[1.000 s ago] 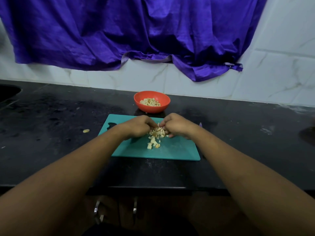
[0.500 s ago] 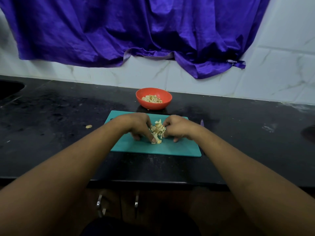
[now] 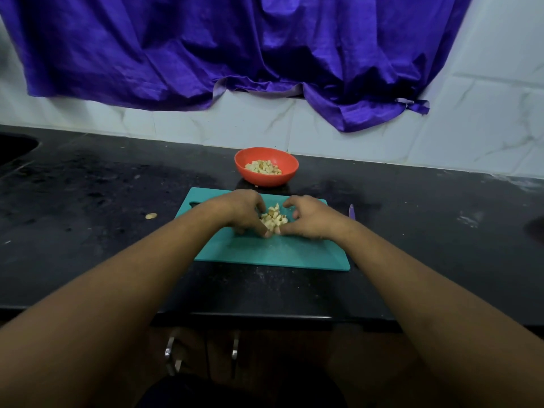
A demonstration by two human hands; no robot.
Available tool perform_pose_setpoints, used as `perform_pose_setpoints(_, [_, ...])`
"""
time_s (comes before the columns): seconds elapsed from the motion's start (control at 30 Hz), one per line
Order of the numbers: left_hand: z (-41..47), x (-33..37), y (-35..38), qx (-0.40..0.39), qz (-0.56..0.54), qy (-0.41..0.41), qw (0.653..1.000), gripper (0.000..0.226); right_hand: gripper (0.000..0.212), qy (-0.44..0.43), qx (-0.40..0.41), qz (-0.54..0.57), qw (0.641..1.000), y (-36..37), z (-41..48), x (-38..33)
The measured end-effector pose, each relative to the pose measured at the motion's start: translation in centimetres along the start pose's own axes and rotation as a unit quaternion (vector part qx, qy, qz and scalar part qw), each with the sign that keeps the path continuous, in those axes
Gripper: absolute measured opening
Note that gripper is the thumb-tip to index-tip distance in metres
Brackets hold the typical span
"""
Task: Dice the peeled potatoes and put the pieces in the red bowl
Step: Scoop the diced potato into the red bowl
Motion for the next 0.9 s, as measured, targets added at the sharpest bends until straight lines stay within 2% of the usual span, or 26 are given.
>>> perform_pose_setpoints(0.07, [0.4, -0.2, -0.8, 0.040, -0.020, 0.002, 0.999, 0.078, 0.077, 0.023, -0.017, 0.082, 0.996, -0.4, 0.7, 0.6])
perform_pose_setpoints(0.13, [0.4, -0.6, -1.5, 0.059, 0.008, 0.000, 0.998, 0.086, 0.081, 0.032, -0.031, 0.116, 0.992, -1.2, 1.3, 1.2])
perform_pose_setpoints(0.2, [0.3, -1.4, -1.2, 0.033, 0.007, -0.022, 0.999, 0.092, 0.094, 0.037, -0.047, 0.072, 0.996, -1.6, 1.7, 1.6])
perform_pose_setpoints(0.3, [0.4, -1.6, -0.5, 0.004, -0.037, -0.039, 0.999, 0.084, 0.107, 0.059, -0.094, -0.003, 0.994, -0.6, 1.9, 1.2])
perform_pose_setpoints(0.37, [1.1, -1.0, -0.4, 0.015, -0.058, -0.017, 0.998, 0.071, 0.099, 0.032, -0.094, -0.026, 0.995, -0.1, 2.0, -0.4])
perform_pose_setpoints(0.47, [1.5, -0.5, 0.0, 0.012, -0.094, 0.014, 0.995, 0.051, 0.071, -0.011, -0.109, 0.005, 0.994, 0.6, 1.5, -2.2])
perform_pose_setpoints(0.57, [0.6, -1.1, -0.3, 0.004, -0.103, 0.014, 0.995, 0.064, 0.056, -0.013, -0.128, 0.055, 0.990, -0.2, 0.9, -1.4])
perform_pose_setpoints(0.67, [-0.4, -2.8, -0.7, -0.022, -0.084, -0.035, 0.996, 0.091, 0.077, 0.025, -0.118, 0.046, 0.992, -1.5, 0.7, 0.6])
perform_pose_setpoints(0.73, [-0.6, -3.0, -0.5, -0.049, -0.070, -0.063, 0.994, 0.097, 0.090, 0.060, -0.136, 0.003, 0.989, -1.1, 0.3, 1.3])
perform_pose_setpoints(0.8, [-0.1, -2.4, -0.3, -0.058, -0.053, -0.075, 0.994, 0.093, 0.089, 0.073, -0.142, -0.017, 0.987, -0.4, 0.1, 0.6])
perform_pose_setpoints(0.9, [1.2, -0.8, 0.0, -0.050, -0.060, -0.065, 0.995, 0.076, 0.071, 0.072, -0.138, 0.007, 0.988, 0.6, 0.4, -1.5])
Point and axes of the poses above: each hand's wrist, its own z-axis towards the middle knuckle, its own y-axis out of the palm, x = y × z, the point moved 10 cm from there along z, towards the middle knuckle, and after that the axes turned 13 degrees about y, right-handed, at the moved point
